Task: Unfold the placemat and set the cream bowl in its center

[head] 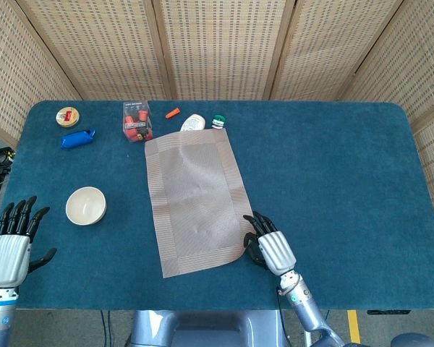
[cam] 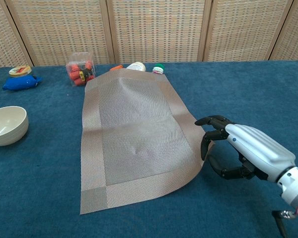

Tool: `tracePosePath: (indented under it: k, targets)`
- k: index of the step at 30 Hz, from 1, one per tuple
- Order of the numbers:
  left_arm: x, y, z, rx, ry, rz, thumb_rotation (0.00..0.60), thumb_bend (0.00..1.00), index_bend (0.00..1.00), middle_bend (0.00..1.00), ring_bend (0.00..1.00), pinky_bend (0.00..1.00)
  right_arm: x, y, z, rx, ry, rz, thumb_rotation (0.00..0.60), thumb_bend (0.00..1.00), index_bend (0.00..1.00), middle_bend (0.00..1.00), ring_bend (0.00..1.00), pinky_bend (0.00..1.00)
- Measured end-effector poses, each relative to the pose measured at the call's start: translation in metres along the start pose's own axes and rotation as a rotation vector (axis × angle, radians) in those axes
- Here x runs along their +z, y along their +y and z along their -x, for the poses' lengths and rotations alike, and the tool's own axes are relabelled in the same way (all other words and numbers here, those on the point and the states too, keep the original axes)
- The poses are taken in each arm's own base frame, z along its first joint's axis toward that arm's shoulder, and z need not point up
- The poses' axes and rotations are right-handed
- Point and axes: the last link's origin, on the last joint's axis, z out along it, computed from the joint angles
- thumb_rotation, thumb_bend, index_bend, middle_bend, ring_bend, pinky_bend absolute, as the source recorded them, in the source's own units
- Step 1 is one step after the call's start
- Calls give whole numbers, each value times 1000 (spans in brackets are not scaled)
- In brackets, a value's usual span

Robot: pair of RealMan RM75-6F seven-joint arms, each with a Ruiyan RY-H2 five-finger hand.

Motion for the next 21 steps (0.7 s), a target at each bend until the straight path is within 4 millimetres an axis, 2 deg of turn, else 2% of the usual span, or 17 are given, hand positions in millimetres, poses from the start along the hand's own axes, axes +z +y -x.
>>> tracePosePath:
  k: [7, 21]
  targets:
    - [-1, 1, 1, 3, -3, 2, 600, 132, 167, 0, 0, 0, -1, 2, 1, -5, -9, 6, 600, 620, 623, 242, 11, 171]
    - [0, 1, 1, 4, -4, 2, 600, 131, 168, 0, 0, 0, -4, 1, -3, 4, 7, -6, 600, 597, 654, 260, 32, 171]
